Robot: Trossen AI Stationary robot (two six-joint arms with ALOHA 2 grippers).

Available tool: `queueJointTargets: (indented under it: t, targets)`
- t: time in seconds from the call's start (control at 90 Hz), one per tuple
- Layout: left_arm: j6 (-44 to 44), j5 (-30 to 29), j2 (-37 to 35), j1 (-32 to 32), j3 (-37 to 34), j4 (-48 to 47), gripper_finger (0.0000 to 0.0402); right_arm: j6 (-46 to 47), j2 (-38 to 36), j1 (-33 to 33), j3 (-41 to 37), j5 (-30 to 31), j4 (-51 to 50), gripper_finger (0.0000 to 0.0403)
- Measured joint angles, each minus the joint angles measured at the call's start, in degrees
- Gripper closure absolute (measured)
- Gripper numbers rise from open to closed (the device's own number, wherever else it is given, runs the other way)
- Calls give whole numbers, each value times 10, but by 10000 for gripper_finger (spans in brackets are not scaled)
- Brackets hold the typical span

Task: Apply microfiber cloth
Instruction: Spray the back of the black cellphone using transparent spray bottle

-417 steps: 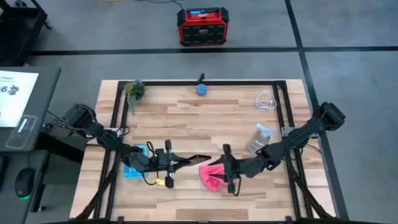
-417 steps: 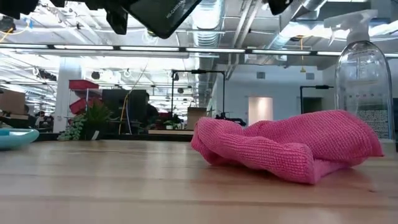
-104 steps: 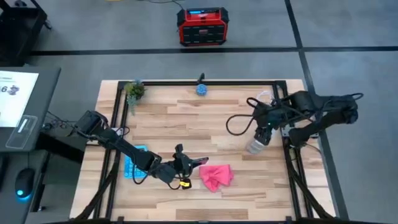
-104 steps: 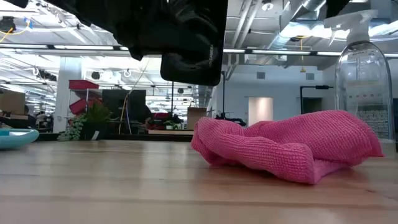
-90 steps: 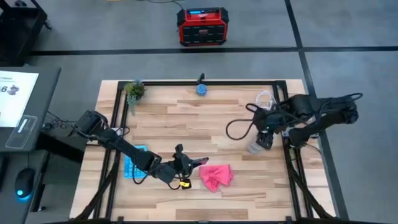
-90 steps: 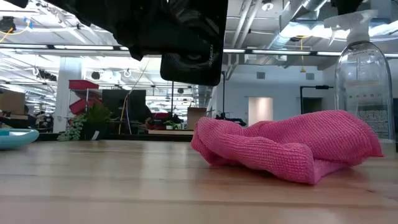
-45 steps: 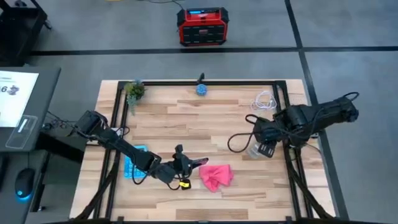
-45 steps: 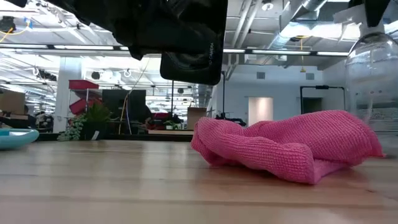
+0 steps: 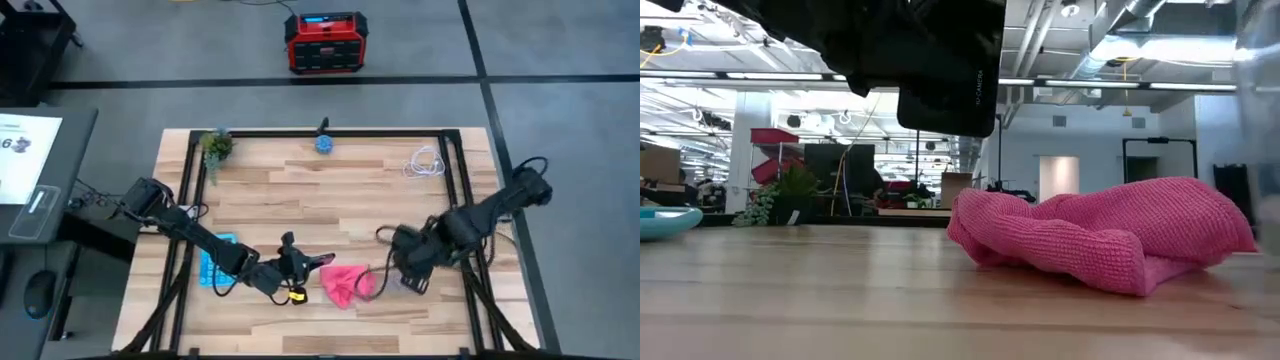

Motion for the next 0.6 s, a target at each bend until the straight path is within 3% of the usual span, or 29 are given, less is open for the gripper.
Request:
queueJointTargets:
  t: [0.122,0.256,0.411,0.6]
  targets:
    - [13,-5,0,-1,0,-2,394,-52,72,6,69,-11,1,302]
    - [17,-55,-25,-18,0,-54,395,-111,139,-8,132,-6,7,302]
    - [-36,-101,-67,-35,0,-168,395,-154,190,-45,178,71,47,302]
    - [-134,-150,-95,-52,0,-303,396,-239,208,-89,187,91,116,303]
